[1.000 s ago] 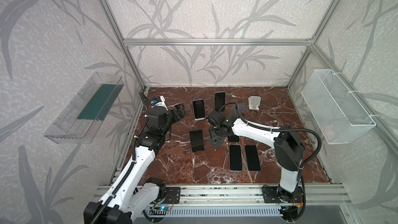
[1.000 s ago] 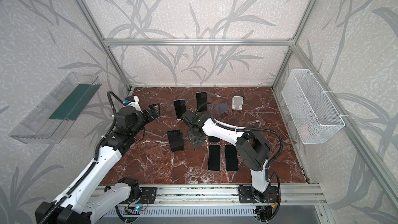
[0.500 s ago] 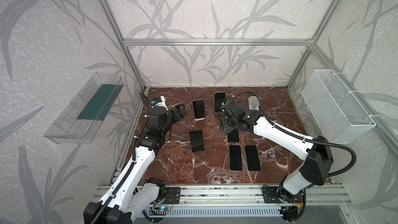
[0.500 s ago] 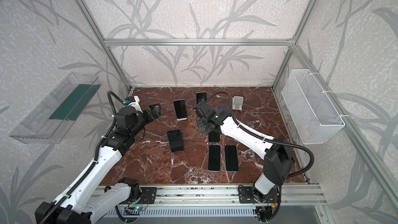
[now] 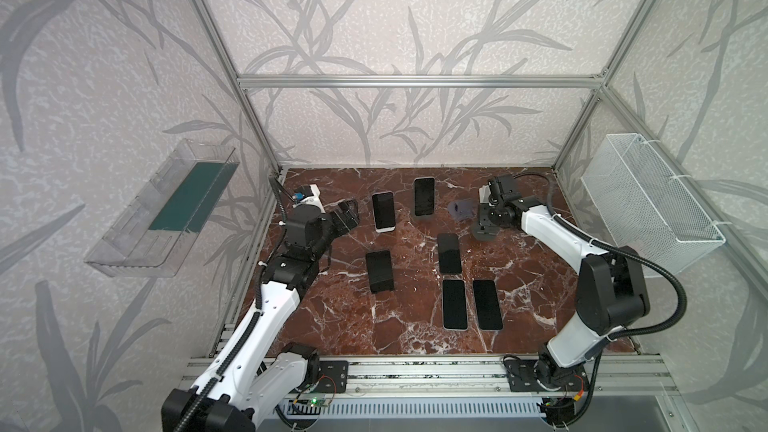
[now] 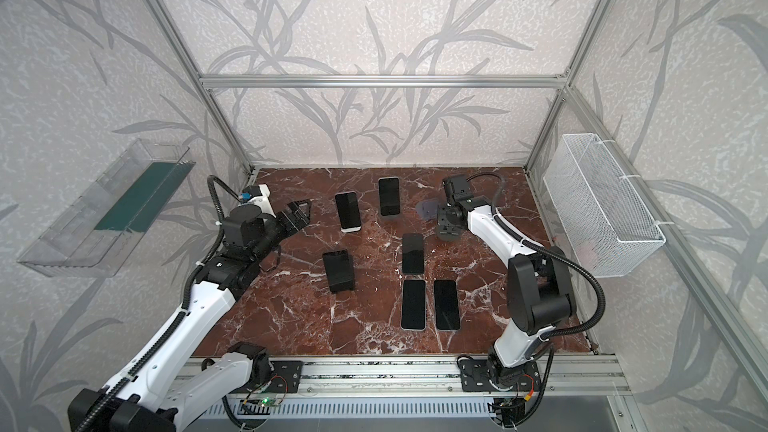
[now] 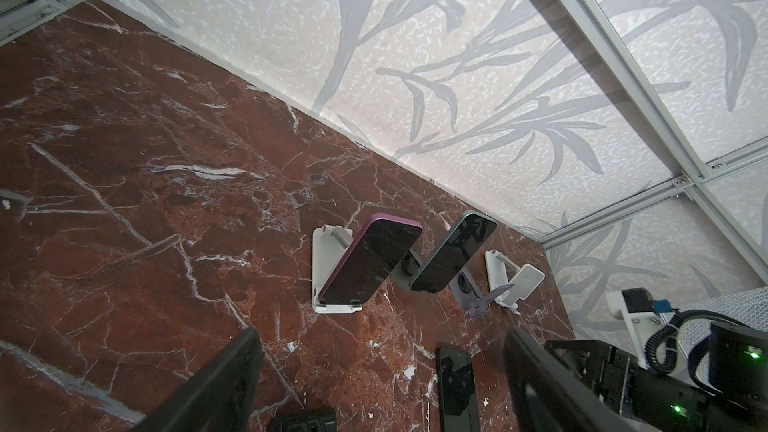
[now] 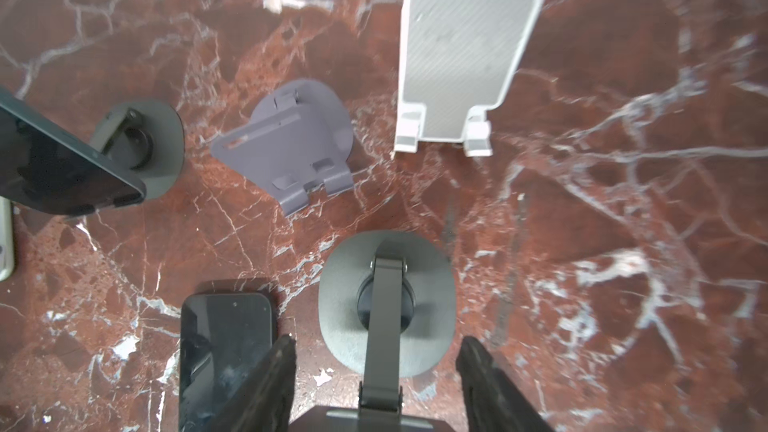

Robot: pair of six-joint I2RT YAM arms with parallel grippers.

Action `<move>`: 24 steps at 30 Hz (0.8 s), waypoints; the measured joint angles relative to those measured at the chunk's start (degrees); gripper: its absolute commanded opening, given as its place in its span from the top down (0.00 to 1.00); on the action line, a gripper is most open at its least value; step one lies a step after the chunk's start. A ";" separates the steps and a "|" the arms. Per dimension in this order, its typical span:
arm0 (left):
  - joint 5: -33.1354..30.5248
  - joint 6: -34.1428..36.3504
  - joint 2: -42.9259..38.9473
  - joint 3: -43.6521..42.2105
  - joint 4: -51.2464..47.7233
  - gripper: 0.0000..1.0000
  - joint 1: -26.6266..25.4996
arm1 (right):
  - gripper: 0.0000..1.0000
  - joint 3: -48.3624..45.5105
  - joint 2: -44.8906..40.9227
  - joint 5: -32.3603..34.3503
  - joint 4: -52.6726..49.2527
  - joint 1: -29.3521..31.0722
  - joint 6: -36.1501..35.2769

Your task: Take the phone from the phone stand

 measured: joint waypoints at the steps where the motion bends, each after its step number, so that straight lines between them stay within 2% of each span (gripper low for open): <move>1: 0.00 0.00 0.04 -0.02 0.00 0.09 0.00 | 0.42 0.11 0.94 -1.11 -0.02 -0.20 -0.02; 8: -0.04 0.00 0.17 -0.02 0.02 0.09 0.00 | 0.39 -1.84 2.34 -4.15 0.37 -0.20 0.59; 16: 0.11 -0.02 0.85 0.00 0.00 0.09 0.00 | 0.38 -3.34 1.92 -1.55 1.62 -0.24 -0.11; 24: 0.00 0.04 0.96 -0.02 -0.02 0.09 0.00 | 0.22 -1.53 3.93 -0.44 0.59 -0.50 -0.87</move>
